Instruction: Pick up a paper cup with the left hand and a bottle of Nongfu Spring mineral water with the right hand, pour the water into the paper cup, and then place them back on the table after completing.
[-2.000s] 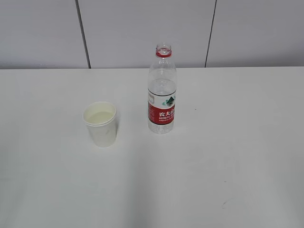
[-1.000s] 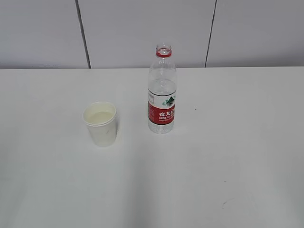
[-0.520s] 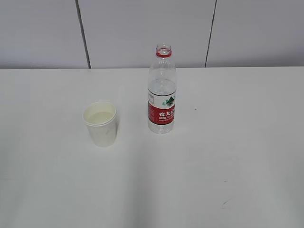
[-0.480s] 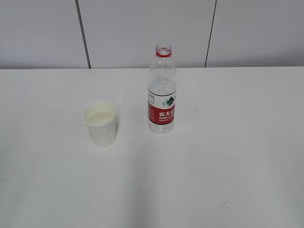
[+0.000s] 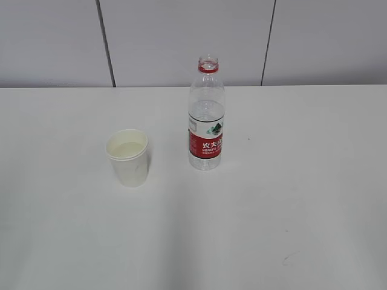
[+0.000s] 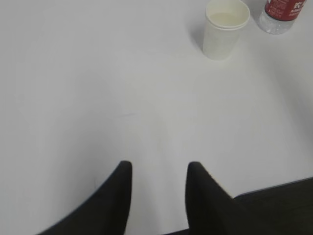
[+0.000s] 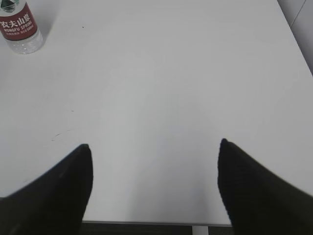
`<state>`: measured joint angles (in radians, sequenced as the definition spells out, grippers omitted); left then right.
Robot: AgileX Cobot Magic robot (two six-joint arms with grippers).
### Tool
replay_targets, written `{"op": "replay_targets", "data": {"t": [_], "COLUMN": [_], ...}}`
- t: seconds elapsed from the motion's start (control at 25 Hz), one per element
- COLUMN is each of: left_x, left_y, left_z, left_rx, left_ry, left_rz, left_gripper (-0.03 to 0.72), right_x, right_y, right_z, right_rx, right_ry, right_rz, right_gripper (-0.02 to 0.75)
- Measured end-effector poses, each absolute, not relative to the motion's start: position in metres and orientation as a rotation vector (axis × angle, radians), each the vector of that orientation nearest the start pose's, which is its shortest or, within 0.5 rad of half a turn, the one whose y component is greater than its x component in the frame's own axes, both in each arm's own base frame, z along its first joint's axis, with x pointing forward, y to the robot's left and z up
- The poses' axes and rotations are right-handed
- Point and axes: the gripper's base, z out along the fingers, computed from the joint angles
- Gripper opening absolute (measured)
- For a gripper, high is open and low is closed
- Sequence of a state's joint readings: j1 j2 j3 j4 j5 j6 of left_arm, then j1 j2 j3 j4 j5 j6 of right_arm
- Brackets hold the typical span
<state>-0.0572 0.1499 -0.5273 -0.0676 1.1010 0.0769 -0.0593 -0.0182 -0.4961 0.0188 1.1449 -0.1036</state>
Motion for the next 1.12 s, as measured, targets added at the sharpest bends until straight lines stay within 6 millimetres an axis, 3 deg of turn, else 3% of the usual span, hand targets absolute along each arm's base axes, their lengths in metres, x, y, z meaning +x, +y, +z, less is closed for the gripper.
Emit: {"op": "replay_targets", "data": {"t": [1.12], "left_x": [0.0136], "left_y": [-0.0063], "left_z": [0.2814], "left_rx": [0.148], "left_ry": [2.201], "left_rz": [-0.073], "left_gripper": [0.238], "right_x": [-0.0108], "right_y": [0.0022], "right_z": [0.2694], "right_rx": [-0.049], "right_ry": [2.114], "right_rz": [-0.074], "right_gripper": [0.587]}}
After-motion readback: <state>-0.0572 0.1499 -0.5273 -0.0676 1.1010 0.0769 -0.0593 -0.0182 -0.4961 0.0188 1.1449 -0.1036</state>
